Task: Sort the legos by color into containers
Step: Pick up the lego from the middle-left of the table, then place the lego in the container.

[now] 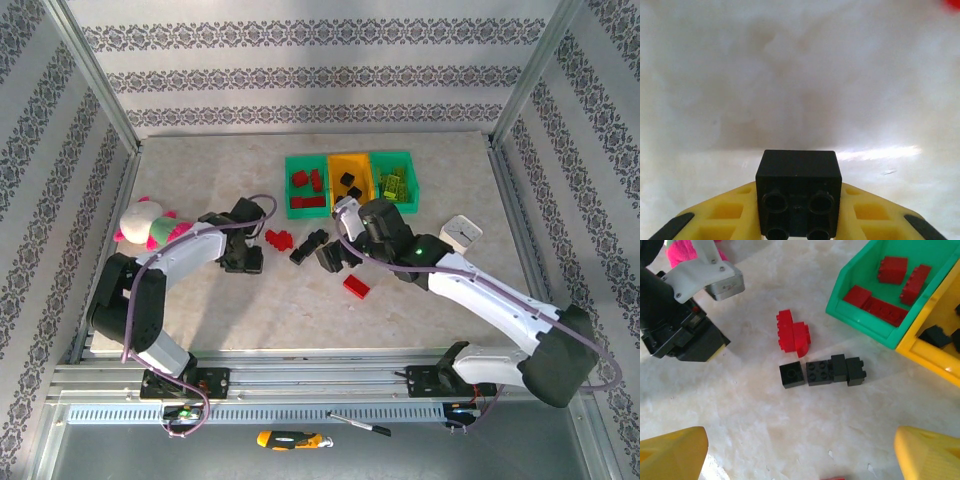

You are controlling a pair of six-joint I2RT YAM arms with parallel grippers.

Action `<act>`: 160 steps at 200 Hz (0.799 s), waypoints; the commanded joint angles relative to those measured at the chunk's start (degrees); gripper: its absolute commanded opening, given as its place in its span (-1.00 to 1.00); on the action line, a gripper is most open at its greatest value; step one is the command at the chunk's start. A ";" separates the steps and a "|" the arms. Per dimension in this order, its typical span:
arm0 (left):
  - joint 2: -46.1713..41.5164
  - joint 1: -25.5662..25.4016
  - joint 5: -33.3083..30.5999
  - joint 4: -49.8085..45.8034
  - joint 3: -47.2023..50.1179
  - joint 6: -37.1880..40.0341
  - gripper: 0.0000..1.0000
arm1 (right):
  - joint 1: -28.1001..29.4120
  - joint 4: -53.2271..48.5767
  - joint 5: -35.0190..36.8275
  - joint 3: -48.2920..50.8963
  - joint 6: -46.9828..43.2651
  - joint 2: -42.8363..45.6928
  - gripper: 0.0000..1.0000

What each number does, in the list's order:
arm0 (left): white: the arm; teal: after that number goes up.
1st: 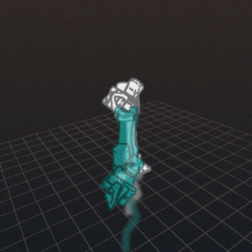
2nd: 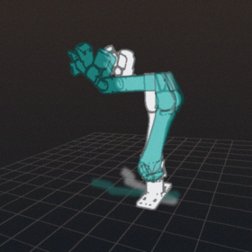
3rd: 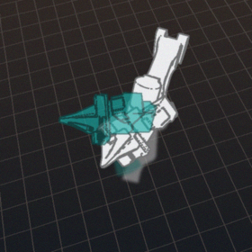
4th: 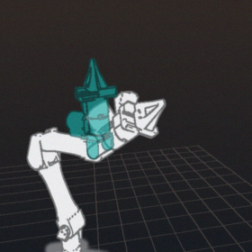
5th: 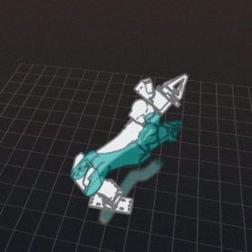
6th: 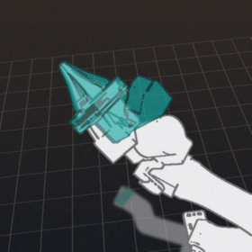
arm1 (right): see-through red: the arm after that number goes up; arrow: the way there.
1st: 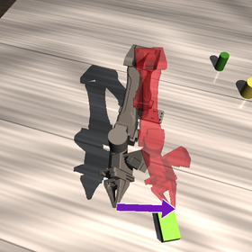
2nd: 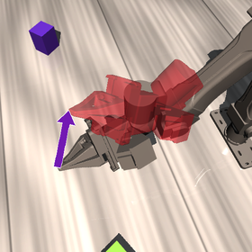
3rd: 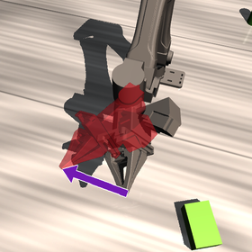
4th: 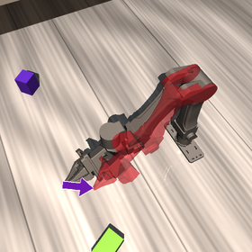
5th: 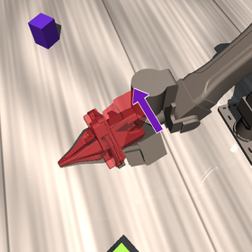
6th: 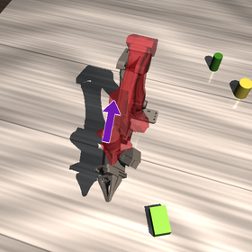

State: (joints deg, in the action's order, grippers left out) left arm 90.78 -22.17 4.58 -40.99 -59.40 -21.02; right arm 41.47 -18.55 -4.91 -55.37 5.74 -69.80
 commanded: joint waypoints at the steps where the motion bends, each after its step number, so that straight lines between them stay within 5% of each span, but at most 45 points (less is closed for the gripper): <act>1: 0.59 -0.88 2.60 1.14 -5.71 1.91 -0.42 | -0.66 0.58 3.12 0.82 -0.24 3.45 0.91; 100: 22.40 -9.43 2.06 7.54 -39.83 3.52 -0.42 | -5.94 1.33 5.65 5.78 1.07 13.05 0.92; 160: 36.90 -10.37 1.39 10.01 -58.06 7.12 -0.43 | -7.11 0.09 5.87 6.99 1.58 15.03 0.92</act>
State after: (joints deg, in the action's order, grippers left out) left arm 123.24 -32.53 6.44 -33.12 -111.28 -17.15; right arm 35.33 -18.02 0.03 -49.23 6.07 -56.23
